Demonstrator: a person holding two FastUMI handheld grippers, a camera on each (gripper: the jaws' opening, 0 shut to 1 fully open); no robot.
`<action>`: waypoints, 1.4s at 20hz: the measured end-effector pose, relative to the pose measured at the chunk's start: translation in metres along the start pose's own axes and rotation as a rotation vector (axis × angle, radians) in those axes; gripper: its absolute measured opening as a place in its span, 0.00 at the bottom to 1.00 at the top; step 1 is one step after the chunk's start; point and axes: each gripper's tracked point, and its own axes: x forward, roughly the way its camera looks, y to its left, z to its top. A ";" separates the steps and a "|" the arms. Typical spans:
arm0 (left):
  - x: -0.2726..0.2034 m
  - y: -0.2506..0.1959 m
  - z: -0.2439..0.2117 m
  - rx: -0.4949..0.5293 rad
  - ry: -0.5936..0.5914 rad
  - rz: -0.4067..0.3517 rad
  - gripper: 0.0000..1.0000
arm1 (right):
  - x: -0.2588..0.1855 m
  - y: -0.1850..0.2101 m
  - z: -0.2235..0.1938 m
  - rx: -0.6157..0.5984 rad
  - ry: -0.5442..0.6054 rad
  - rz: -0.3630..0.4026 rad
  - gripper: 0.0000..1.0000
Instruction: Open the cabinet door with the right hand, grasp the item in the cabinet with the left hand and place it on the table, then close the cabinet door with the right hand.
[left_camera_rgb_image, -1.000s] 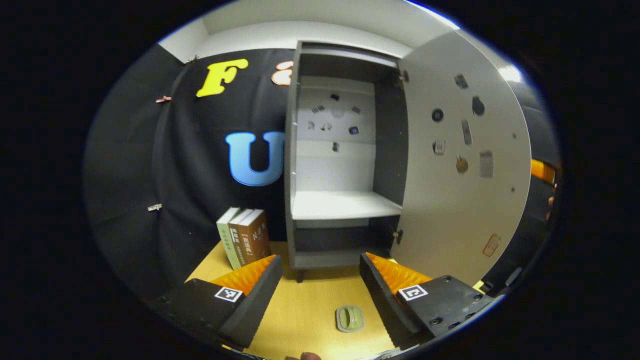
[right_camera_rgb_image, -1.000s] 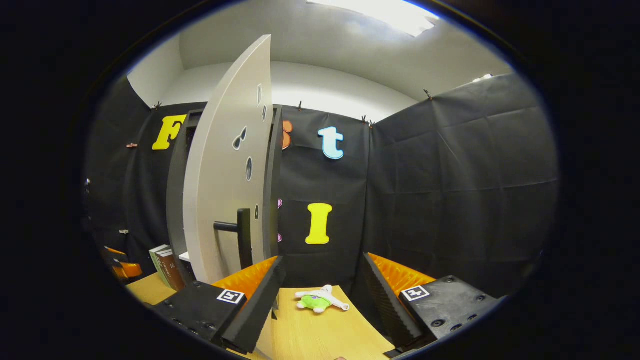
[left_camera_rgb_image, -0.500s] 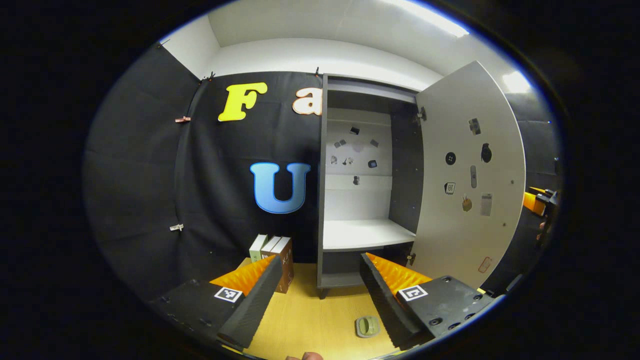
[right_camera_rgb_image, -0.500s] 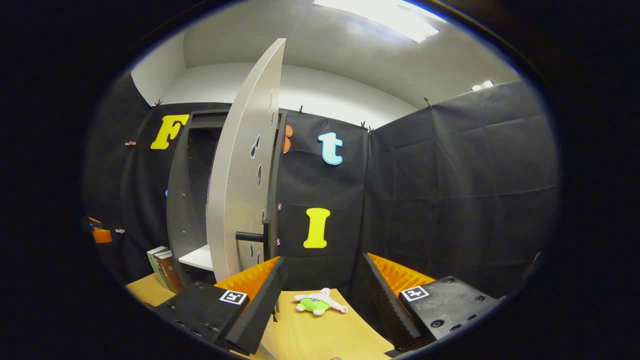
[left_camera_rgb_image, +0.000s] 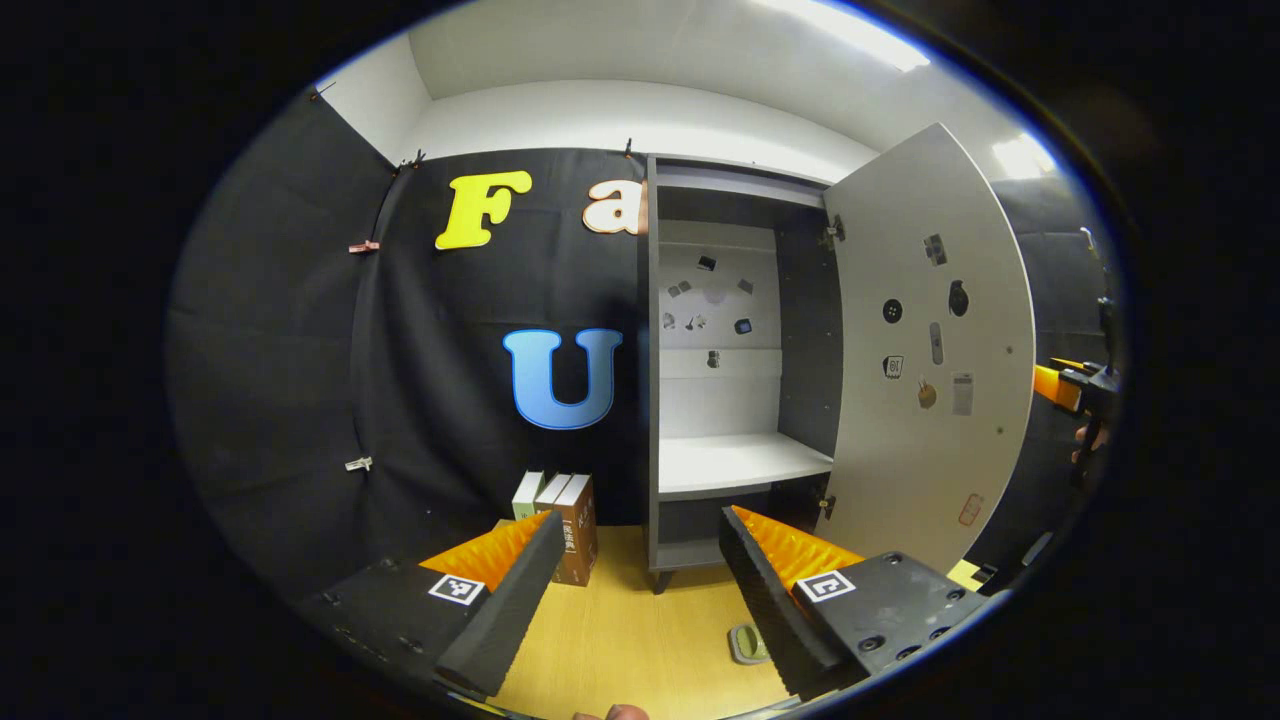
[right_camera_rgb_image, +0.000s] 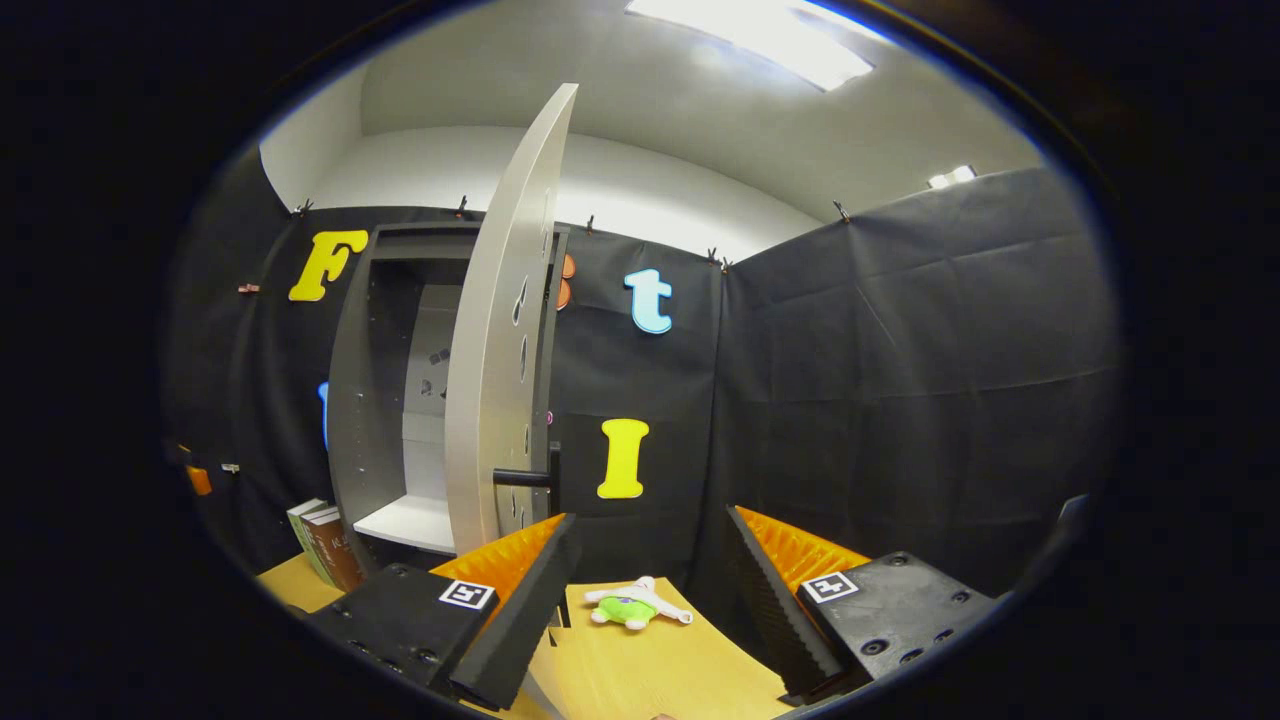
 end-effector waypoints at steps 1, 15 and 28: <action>-0.001 0.001 0.000 0.000 -0.001 -0.001 0.98 | -0.002 0.000 0.000 0.006 0.002 -0.006 0.95; -0.002 -0.002 -0.005 -0.018 0.007 -0.035 0.98 | -0.011 0.040 0.002 0.079 0.026 0.093 0.88; -0.006 0.033 -0.009 -0.030 0.013 0.030 0.98 | -0.019 0.153 0.000 0.132 0.047 0.302 0.89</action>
